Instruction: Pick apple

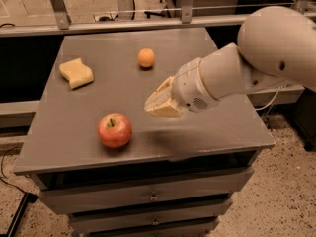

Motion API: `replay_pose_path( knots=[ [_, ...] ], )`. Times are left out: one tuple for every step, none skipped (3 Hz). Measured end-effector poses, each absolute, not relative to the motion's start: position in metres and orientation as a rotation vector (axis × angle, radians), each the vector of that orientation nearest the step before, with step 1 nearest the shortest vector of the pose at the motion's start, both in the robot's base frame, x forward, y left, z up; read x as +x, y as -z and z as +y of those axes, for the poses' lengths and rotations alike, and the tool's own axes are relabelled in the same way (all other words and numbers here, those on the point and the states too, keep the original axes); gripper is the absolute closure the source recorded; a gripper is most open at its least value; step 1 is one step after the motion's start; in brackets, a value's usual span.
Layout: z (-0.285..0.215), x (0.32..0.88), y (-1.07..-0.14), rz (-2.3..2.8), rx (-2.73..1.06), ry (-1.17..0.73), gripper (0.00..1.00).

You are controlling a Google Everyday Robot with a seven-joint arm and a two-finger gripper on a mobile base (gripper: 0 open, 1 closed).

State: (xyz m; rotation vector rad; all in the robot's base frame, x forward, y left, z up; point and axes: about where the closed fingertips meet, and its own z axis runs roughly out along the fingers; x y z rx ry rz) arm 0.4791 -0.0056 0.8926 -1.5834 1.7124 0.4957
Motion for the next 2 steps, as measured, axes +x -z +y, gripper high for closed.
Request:
replay_pose_path(
  knots=[
    [-0.0045,0.4786,-0.8941,1.709,-1.586,-0.494,0.83],
    [-0.0028,0.4778,-0.8948,1.707,-1.59,-0.494,0.6]
  ],
)
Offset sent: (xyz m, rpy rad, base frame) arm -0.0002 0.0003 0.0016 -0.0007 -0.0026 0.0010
